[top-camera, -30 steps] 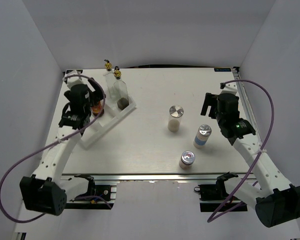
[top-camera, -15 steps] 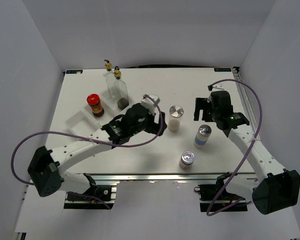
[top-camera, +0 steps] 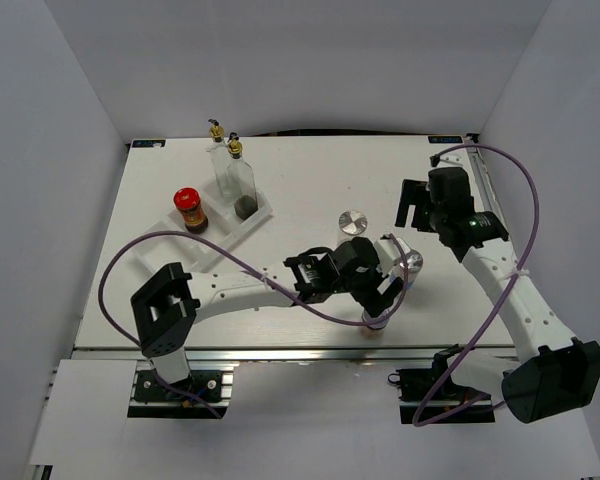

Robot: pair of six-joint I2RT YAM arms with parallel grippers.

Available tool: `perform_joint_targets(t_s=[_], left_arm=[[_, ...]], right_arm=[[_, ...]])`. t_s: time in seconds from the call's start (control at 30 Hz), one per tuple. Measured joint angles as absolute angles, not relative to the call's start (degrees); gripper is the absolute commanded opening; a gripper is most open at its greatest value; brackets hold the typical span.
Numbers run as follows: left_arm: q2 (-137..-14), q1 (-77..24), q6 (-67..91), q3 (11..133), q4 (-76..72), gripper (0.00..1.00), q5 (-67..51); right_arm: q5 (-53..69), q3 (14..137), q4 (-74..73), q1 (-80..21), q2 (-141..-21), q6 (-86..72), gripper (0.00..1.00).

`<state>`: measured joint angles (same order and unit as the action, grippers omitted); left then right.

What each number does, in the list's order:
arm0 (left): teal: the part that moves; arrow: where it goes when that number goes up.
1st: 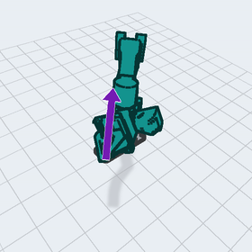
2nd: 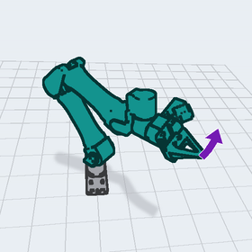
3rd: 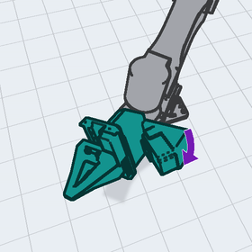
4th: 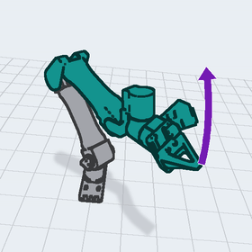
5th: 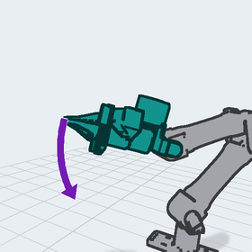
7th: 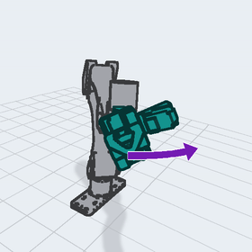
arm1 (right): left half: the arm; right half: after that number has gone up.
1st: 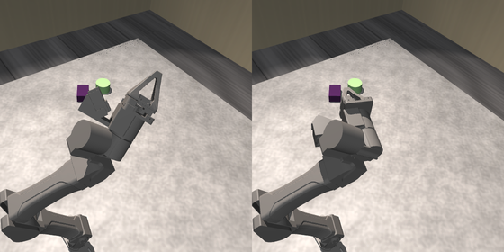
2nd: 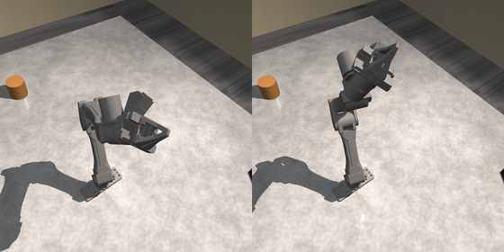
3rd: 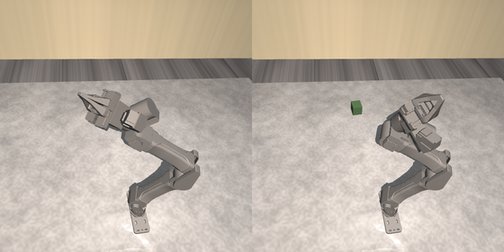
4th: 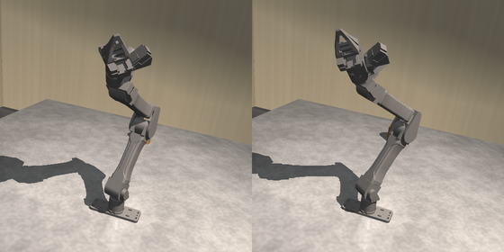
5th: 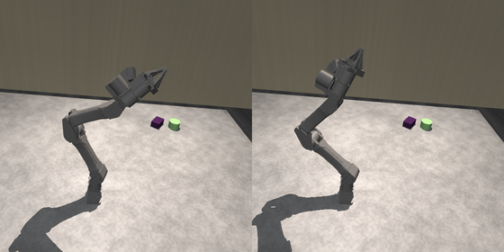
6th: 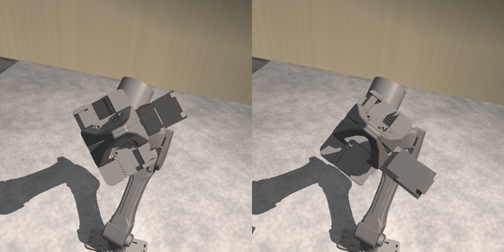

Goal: Organize the condiment bottles

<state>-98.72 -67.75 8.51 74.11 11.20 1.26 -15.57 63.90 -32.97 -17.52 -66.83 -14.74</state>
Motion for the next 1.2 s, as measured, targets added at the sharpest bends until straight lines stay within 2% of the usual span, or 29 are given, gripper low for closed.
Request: perform_joint_targets(t_s=[0.4,0.87,1.0,1.1,1.13,1.2], left_arm=[[-105.51,-70.11,6.07,77.82,15.75,0.98,0.43],[-109.43,-70.89,8.6,79.31,20.38,0.96,1.76],[-109.4,-71.26,9.67,79.72,21.98,0.84,3.16],[-109.4,-71.4,10.35,79.72,22.39,0.6,4.08],[-109.36,-71.48,10.44,79.72,22.37,0.44,4.58],[-109.3,-71.48,10.59,79.72,22.48,0.29,5.63]], right_arm=[[-16.4,59.2,-30.68,-12.71,-59.77,-16.16,0.89],[-14.41,57.28,-28.47,-12.01,-59.7,-16.23,0.89],[-14.35,57.28,-28.45,-12.01,-59.72,-16.34,0.89],[-14.37,57.21,-28.32,-12.01,-59.72,-16.36,0.9],[-14.39,57.21,-28.29,-12.01,-59.72,-16.36,0.89],[-14.44,57.19,-28.29,-12.01,-59.72,-16.36,0.89]])
